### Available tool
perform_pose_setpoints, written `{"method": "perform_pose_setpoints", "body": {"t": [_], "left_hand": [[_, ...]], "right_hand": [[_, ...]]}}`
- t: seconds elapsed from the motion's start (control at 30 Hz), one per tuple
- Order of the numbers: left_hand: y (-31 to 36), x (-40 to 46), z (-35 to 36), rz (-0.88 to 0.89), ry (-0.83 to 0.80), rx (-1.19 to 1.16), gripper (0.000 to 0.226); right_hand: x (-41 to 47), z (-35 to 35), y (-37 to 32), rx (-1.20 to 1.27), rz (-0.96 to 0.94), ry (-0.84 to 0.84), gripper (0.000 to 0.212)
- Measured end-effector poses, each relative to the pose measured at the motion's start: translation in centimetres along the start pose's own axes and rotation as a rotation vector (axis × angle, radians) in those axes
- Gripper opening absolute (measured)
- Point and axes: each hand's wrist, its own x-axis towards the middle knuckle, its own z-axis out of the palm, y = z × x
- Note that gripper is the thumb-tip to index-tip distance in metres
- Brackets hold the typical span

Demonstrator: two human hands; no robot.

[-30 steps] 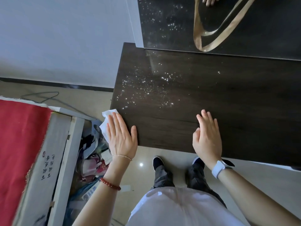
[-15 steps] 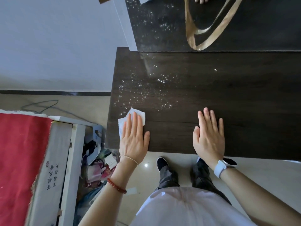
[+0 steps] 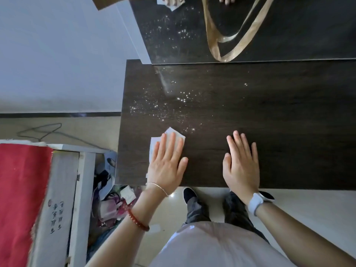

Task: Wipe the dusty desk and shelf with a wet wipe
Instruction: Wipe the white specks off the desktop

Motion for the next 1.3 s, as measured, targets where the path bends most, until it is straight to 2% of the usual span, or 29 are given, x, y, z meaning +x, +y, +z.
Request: {"method": "perform_pose_setpoints", "body": {"t": [0.07, 0.13, 0.3, 0.47, 0.5, 0.57, 0.7, 0.77, 0.83, 0.93, 1.03, 1.1, 1.17, 1.3], "left_hand": [[1.1, -0.6, 0.6, 0.125, -0.045, 0.073, 0.058], [0.4, -0.2, 0.4, 0.133, -0.043, 0.121, 0.056], [-4.2, 1.2, -1.9, -0.325, 0.048, 0.007, 0.06], [-4.8, 8.2, -4.0, -0.483, 0.088, -0.055, 0.053], [-4.3, 9.3, -4.0, -0.472, 0.085, -0.064, 0.053], [-2.3, 9.6, -3.0, -0.337, 0.068, -0.034, 0.056], [3.6, 4.6, 0.1, 0.154, 0.007, 0.071, 0.058], [3.8, 2.6, 0.4, 0.306, -0.073, 0.128, 0.054], [0.8, 2.8, -0.2, 0.272, -0.048, 0.179, 0.053], [-4.3, 4.8, -2.5, -0.065, 0.065, 0.117, 0.051], [-4.8, 6.1, -3.4, -0.318, 0.029, 0.001, 0.052], [-2.9, 4.9, -2.7, -0.317, 0.012, -0.029, 0.055], [-1.1, 2.1, -1.0, -0.21, -0.009, 0.015, 0.061], [-0.2, -2.4, 0.9, -0.037, -0.025, 0.106, 0.056]], "right_hand": [[0.1, -0.1, 0.2, 0.127, 0.039, 0.044, 0.048], [0.0, -0.2, 0.3, 0.101, 0.036, 0.029, 0.049], [0.5, -0.9, 1.9, -0.093, -0.12, -0.114, 0.052], [1.3, -0.7, 2.1, -0.096, -0.073, -0.075, 0.049], [1.3, -0.6, 2.0, -0.084, -0.052, -0.057, 0.05], [1.4, -0.5, 2.1, -0.061, -0.022, -0.022, 0.049], [1.4, -0.5, 2.4, 0.028, 0.089, 0.075, 0.045], [1.4, -0.6, 2.5, 0.047, 0.132, 0.096, 0.045], [1.3, -0.6, 2.5, 0.033, 0.121, 0.09, 0.045], [1.4, -0.8, 2.4, 0.026, 0.111, 0.08, 0.041], [1.6, -0.7, 2.3, 0.016, 0.126, 0.063, 0.041], [1.6, -0.8, 2.3, 0.01, 0.124, 0.058, 0.044], [1.5, -0.8, 2.4, 0.01, 0.109, 0.052, 0.046], [1.4, -0.9, 2.4, 0.023, 0.106, 0.045, 0.049]]}}
